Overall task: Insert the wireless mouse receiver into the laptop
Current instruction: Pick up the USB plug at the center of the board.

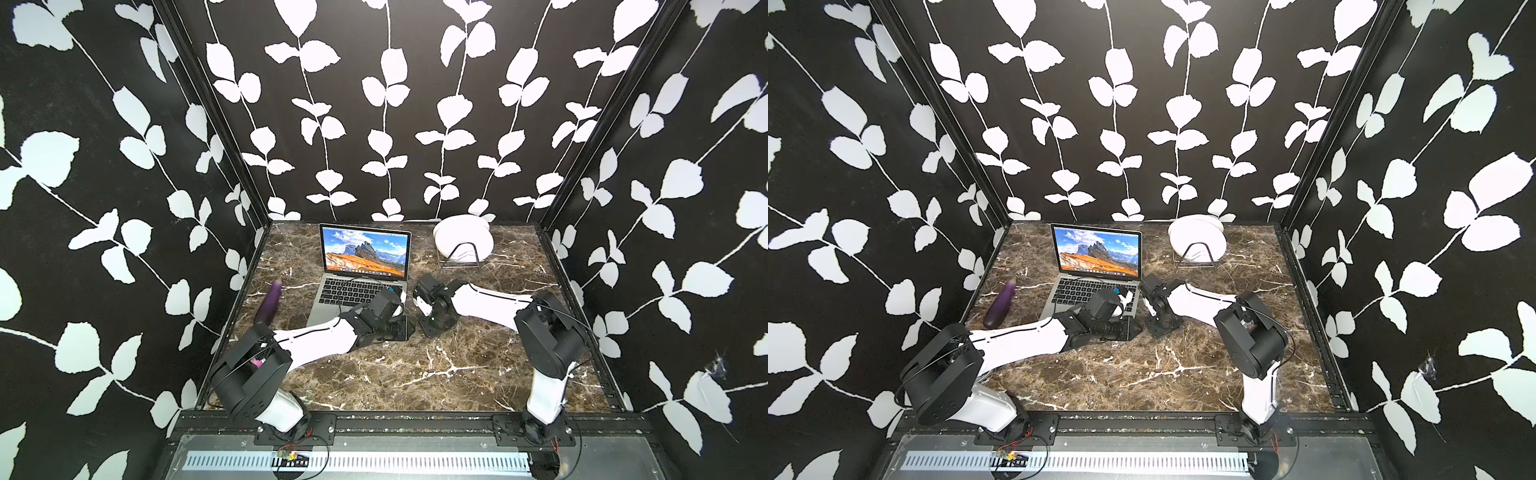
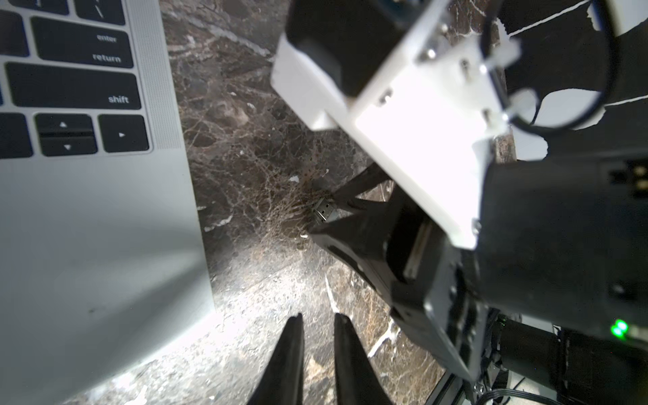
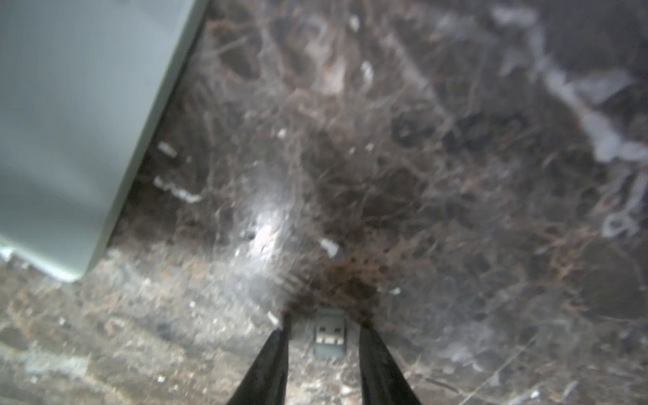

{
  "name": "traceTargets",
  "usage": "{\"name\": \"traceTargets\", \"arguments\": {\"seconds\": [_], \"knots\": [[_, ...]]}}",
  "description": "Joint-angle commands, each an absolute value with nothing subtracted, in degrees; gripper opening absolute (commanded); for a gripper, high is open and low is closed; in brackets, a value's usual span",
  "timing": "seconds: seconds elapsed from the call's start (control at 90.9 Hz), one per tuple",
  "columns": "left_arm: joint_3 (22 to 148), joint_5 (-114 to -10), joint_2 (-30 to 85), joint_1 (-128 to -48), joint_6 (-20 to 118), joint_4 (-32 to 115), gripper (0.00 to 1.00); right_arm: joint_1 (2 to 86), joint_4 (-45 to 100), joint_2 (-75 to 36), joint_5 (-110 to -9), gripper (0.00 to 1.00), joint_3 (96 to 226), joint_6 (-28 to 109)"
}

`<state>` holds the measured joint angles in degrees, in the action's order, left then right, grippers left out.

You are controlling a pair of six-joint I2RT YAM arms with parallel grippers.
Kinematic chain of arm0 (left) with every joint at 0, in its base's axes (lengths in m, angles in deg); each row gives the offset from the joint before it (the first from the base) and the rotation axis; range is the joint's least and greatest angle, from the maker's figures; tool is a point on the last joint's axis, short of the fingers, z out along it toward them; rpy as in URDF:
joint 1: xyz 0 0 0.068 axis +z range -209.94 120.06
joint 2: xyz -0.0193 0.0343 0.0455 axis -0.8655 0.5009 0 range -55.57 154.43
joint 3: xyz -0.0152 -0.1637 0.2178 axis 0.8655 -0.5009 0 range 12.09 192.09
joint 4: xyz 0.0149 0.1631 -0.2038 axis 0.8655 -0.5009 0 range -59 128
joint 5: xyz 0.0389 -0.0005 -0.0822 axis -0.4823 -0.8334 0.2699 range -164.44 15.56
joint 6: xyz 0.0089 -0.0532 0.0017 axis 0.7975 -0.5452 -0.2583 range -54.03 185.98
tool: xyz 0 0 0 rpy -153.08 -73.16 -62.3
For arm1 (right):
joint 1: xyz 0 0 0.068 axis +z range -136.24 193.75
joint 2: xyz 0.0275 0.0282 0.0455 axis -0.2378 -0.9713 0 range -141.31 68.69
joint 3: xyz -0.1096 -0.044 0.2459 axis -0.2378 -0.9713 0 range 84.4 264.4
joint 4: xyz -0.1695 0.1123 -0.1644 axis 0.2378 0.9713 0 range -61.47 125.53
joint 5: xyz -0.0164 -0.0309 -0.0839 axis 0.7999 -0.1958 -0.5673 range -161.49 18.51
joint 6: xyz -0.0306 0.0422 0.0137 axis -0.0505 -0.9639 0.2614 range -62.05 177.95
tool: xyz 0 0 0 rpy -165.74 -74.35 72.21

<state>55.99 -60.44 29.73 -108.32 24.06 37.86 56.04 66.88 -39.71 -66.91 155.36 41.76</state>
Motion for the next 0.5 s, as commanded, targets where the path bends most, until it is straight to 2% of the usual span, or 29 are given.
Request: {"name": "traceTargets", "arguments": {"seconds": [0.0,0.143,0.407,0.484], "knots": [[55.8,-60.6,28.6,-108.2,25.2,37.3,0.2,56.4,69.8,-41.2,-69.3,0.35,157.1,40.7],[55.3,-60.5,28.5,-108.1,25.3,37.5,0.19,56.4,69.8,-41.2,-69.4,0.31,156.4,40.6],[55.1,-60.0,29.2,-108.0,24.7,38.5,0.19,56.4,68.9,-38.9,-68.4,0.32,154.1,40.8],[54.8,-59.1,29.9,-108.0,24.0,39.6,0.19,56.4,69.2,-38.8,-68.4,0.28,154.2,40.9]]}}
